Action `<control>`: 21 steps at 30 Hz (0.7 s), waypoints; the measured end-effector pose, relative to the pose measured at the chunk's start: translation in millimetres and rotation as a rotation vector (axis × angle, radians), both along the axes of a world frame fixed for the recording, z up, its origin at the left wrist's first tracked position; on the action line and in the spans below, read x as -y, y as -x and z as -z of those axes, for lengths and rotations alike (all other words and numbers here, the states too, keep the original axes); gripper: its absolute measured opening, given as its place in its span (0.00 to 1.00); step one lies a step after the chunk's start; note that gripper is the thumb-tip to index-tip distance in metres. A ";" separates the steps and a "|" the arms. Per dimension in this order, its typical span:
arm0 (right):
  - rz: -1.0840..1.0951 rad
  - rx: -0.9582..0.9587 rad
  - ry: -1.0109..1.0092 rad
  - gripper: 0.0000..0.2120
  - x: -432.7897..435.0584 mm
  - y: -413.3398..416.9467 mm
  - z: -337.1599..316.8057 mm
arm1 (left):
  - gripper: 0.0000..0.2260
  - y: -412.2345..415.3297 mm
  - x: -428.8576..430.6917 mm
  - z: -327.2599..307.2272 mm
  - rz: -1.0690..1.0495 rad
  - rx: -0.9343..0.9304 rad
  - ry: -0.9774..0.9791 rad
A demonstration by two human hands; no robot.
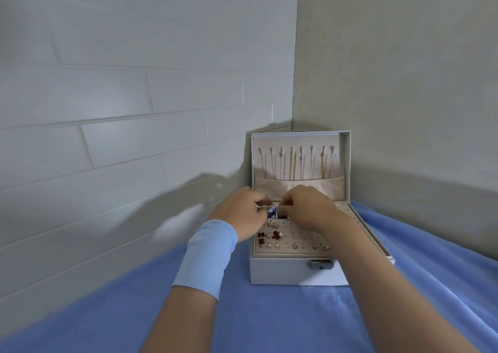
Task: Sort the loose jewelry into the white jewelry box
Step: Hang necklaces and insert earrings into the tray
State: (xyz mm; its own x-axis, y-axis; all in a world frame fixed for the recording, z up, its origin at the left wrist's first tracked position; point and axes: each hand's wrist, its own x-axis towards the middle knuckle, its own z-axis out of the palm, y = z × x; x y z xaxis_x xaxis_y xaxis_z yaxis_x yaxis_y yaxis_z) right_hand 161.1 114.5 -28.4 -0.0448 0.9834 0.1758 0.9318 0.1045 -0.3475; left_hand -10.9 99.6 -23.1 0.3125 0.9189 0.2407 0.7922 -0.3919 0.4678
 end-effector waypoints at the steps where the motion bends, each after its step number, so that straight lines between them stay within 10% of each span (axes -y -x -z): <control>1: -0.005 -0.033 -0.016 0.06 5.4 -0.5 -2.3 | 0.12 2.1 4.0 0.5 -0.001 0.015 -0.002; 21: -0.360 -0.038 0.481 0.07 169.5 13.8 15.9 | 0.05 22.5 149.5 39.1 0.140 -0.129 0.406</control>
